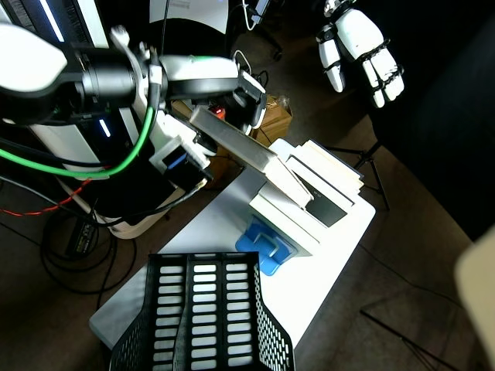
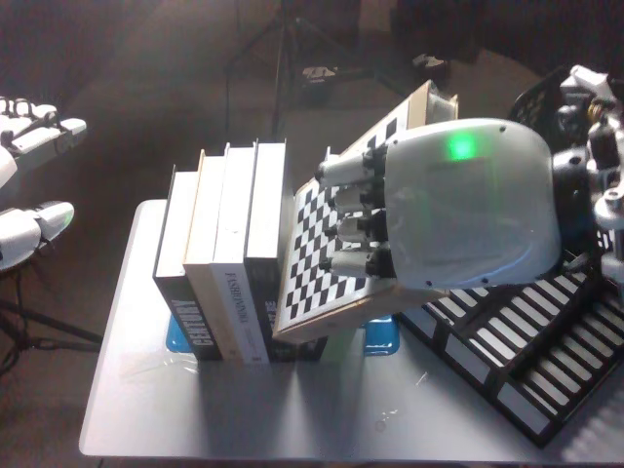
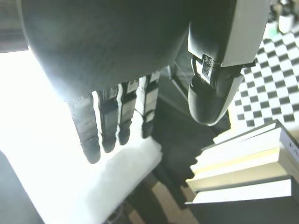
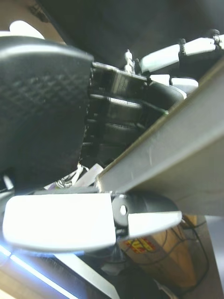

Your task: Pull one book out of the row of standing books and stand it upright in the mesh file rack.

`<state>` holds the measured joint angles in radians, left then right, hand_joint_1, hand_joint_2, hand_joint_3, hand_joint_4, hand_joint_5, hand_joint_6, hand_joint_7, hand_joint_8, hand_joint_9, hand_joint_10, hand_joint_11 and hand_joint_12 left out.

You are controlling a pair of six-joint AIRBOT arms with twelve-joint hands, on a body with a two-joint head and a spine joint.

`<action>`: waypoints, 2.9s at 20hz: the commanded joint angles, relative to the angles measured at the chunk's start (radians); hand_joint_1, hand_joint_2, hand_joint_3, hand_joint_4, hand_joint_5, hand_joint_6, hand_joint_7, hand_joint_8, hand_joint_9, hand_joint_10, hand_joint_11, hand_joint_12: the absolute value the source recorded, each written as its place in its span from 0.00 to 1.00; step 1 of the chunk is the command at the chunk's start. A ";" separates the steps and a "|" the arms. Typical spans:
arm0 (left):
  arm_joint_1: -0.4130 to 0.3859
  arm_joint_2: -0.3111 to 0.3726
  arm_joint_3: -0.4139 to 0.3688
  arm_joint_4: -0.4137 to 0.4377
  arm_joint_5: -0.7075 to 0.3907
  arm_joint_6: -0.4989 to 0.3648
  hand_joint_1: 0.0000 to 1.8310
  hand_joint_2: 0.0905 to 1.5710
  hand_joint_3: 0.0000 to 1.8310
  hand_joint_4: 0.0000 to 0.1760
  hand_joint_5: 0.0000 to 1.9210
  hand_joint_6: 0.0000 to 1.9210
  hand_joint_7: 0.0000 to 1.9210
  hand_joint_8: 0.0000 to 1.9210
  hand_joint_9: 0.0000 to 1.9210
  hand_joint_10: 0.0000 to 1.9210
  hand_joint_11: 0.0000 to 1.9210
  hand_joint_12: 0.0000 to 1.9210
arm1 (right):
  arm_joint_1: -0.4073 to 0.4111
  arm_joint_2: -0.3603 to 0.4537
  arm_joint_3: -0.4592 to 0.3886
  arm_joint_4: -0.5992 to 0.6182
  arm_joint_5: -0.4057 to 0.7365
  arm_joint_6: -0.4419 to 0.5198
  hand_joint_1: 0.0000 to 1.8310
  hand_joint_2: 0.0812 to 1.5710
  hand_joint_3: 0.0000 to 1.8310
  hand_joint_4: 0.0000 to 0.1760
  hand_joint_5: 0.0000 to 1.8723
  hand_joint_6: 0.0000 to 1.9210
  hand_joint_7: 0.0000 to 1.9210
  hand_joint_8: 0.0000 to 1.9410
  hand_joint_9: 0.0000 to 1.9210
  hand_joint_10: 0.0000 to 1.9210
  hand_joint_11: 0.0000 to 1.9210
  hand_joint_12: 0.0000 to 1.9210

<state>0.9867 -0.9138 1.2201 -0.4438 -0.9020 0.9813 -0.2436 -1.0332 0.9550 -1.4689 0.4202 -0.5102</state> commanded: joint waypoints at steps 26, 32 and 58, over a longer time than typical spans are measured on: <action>-0.133 -0.089 0.066 0.081 0.035 0.020 0.13 0.95 0.00 0.39 0.05 0.00 0.01 0.00 0.00 0.00 0.00 0.00 | 0.252 0.260 -0.146 -0.360 -0.060 0.288 0.67 0.75 0.00 0.00 0.40 0.62 0.47 0.72 0.57 0.79 0.54 0.93; -0.137 -0.093 0.069 0.085 0.047 0.020 0.17 0.94 0.00 0.31 0.05 0.00 0.02 0.00 0.01 0.00 0.00 0.00 | 0.299 0.300 -0.165 -0.729 -0.081 0.606 0.69 0.72 0.00 0.00 0.41 0.63 0.52 0.57 0.58 0.60 0.47 0.81; -0.137 -0.073 0.036 0.096 0.031 0.019 0.14 0.94 0.00 0.56 0.04 0.00 0.00 0.00 0.00 0.00 0.00 0.00 | 0.045 0.043 0.082 -1.348 -0.284 1.183 0.74 0.75 0.00 0.00 0.41 0.59 0.46 0.67 0.36 0.80 0.28 0.96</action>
<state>0.8528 -1.0012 1.2533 -0.3454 -0.7490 0.9981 -0.2047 -1.0100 1.0515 -2.8388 0.2272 0.7376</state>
